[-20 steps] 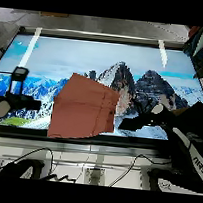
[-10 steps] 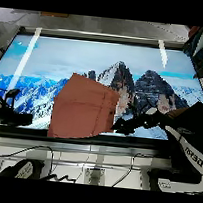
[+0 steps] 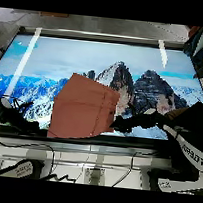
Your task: Fold the clothes and pants, and hang the long-sleeved shirts on hangers.
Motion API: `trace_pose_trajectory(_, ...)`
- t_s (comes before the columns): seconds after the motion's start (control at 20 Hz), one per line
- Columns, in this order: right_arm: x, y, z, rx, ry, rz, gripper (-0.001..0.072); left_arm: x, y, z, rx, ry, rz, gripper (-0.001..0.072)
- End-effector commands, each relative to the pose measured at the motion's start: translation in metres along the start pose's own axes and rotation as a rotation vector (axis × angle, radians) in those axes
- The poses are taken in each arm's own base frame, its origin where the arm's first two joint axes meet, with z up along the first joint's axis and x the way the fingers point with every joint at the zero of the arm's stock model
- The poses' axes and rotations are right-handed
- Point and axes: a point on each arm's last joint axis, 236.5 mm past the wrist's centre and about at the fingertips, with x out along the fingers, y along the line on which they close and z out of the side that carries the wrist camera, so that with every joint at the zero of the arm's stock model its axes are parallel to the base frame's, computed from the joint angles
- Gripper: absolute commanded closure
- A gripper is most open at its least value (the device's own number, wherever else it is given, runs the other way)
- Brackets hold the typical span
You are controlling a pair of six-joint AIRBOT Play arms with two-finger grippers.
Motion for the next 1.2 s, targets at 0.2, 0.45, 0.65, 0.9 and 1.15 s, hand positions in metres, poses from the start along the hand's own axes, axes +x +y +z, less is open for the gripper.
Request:
trace_pose_trajectory(0.2,0.017,0.017,-0.014,-0.096,0.033,0.018,0.0692,0.006,-0.019,0.016,0.029,-0.049,-0.095,0.0218)
trace_pose_trajectory(0.45,0.017,0.017,-0.014,-0.102,0.032,0.017,0.0692,-0.005,-0.018,0.023,0.069,-0.097,-0.071,0.0219)
trace_pose_trajectory(0.65,0.017,0.017,-0.014,-0.101,0.032,0.017,0.0692,-0.007,-0.035,0.044,0.077,-0.184,-0.147,0.022)
trace_pose_trajectory(0.9,0.017,0.017,-0.014,-0.101,0.034,0.019,0.0692,0.014,-0.032,0.041,0.059,-0.111,-0.171,0.0227)
trace_pose_trajectory(1.15,0.014,0.023,-0.01,-0.126,0.031,0.022,0.0692,0.03,-0.041,0.021,0.147,0.009,-0.214,0.0303)
